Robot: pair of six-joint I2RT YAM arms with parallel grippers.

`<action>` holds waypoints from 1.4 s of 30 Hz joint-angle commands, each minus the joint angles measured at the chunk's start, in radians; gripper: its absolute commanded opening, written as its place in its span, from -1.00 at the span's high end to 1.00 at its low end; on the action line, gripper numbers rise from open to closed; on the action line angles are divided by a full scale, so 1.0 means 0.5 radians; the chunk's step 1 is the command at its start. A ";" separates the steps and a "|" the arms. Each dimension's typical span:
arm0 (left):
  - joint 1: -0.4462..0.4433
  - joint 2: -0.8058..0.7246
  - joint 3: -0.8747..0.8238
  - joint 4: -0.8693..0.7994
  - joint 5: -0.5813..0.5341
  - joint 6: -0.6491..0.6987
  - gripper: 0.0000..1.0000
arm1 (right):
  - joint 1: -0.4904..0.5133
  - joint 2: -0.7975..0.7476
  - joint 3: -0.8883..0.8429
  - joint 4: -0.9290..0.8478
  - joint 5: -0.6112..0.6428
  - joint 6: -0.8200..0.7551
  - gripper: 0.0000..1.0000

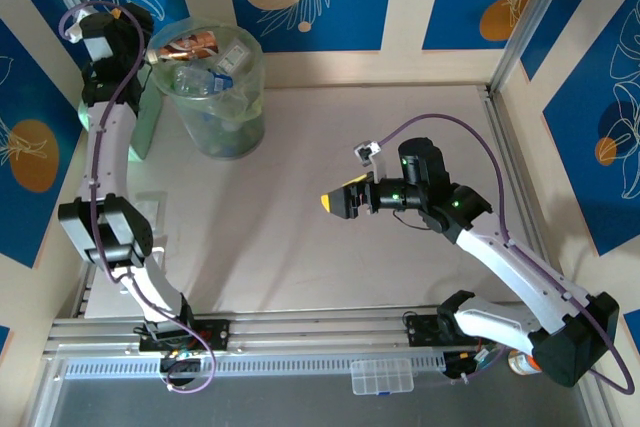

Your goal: Put the plastic bottles in the bin

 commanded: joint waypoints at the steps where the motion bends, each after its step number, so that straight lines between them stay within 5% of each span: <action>1: -0.005 0.154 0.180 -0.067 0.142 0.151 -0.35 | 0.021 0.028 -0.013 0.040 -0.004 -0.025 -0.99; 9: 0.000 0.124 0.131 -0.080 -0.132 0.458 -0.39 | 0.042 0.019 -0.032 0.000 0.030 -0.034 -0.99; 22: 0.020 0.121 -0.014 -0.139 -0.381 0.551 -0.53 | 0.068 0.071 0.022 -0.016 0.019 -0.046 -0.99; 42: 0.009 0.190 -0.121 0.085 0.247 0.267 -0.34 | 0.089 0.084 0.031 -0.034 0.031 -0.065 -0.99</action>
